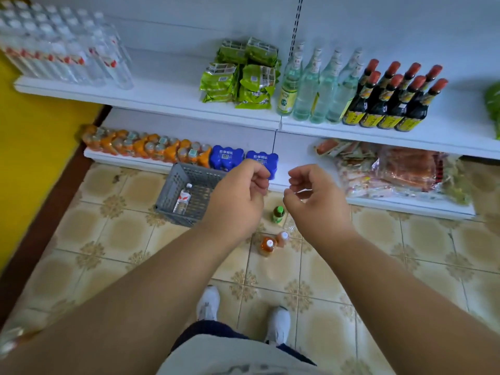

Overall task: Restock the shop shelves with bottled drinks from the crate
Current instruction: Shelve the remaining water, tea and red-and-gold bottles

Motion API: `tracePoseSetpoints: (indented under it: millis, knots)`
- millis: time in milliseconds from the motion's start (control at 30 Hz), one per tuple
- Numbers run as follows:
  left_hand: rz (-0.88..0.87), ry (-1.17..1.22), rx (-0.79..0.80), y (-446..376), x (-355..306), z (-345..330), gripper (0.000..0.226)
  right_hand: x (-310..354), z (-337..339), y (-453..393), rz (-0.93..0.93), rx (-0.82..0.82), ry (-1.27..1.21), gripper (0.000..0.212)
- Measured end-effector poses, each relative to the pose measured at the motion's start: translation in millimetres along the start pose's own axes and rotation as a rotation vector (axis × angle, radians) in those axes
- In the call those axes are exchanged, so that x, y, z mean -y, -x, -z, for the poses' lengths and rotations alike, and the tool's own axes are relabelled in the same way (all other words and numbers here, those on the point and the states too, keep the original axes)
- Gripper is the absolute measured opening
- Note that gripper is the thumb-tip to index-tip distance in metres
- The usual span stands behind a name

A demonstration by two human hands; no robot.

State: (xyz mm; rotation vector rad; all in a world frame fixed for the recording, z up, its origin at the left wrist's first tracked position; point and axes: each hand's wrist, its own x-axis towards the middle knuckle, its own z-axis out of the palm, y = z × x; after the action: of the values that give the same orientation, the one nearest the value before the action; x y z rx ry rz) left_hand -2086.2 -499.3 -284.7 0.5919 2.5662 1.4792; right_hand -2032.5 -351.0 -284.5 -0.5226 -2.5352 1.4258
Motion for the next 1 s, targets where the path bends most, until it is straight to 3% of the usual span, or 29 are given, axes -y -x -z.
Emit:
tracePoseSetpoints:
  millis: [267,467,800,1000]
  knots:
    - [-0.058,0.002,0.161,-31,68,-7,0.028,-29,-72,-15,-0.171,-0.088,0.017,0.026]
    - [0.003,-0.105,0.304,-67,145,-49,0.036,-101,-119,-43,-0.346,-0.169,-0.049,0.024]
    - [0.206,-0.133,0.302,-107,205,-150,0.044,-212,-127,-103,-0.385,-0.028,0.007,0.031]
    - [0.236,-0.098,0.294,-133,302,-227,0.046,-330,-170,-140,-0.411,-0.010,0.124,0.029]
